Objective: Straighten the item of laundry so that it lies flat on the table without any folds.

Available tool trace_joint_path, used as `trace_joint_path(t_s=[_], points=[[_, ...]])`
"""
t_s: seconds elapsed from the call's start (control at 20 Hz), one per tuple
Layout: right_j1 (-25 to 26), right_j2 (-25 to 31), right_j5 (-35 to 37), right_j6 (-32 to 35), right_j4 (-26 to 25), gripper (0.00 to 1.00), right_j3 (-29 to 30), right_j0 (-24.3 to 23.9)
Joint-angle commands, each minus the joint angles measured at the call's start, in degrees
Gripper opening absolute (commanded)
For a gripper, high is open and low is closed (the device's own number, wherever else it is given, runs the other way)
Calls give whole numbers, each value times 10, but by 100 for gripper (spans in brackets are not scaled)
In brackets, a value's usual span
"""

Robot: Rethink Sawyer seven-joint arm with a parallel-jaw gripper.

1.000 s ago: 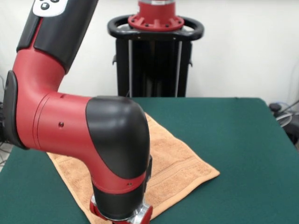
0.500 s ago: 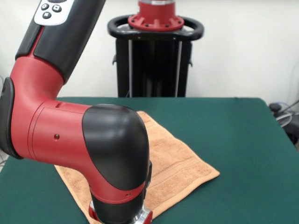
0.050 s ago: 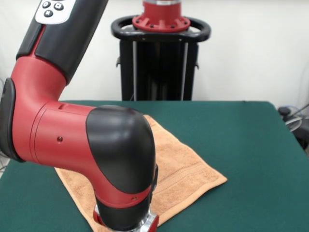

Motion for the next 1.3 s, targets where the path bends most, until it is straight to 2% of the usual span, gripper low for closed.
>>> trace_joint_path(t_s=[0.05, 0.25, 0.55, 0.75, 1.0, 1.3], points=[[-137, 48, -28, -89, 31, 0, 209, 0], [-191, 58, 21, -90, 53, 0, 238, -10], [-230, 53, 58, -82, 56, 0, 254, -7], [-241, 56, 38, -66, 65, 0, 292, -4], [-264, 64, -19, -49, 84, 0, 376, -6], [-298, 66, -38, -24, 106, 0, 449, -2]])
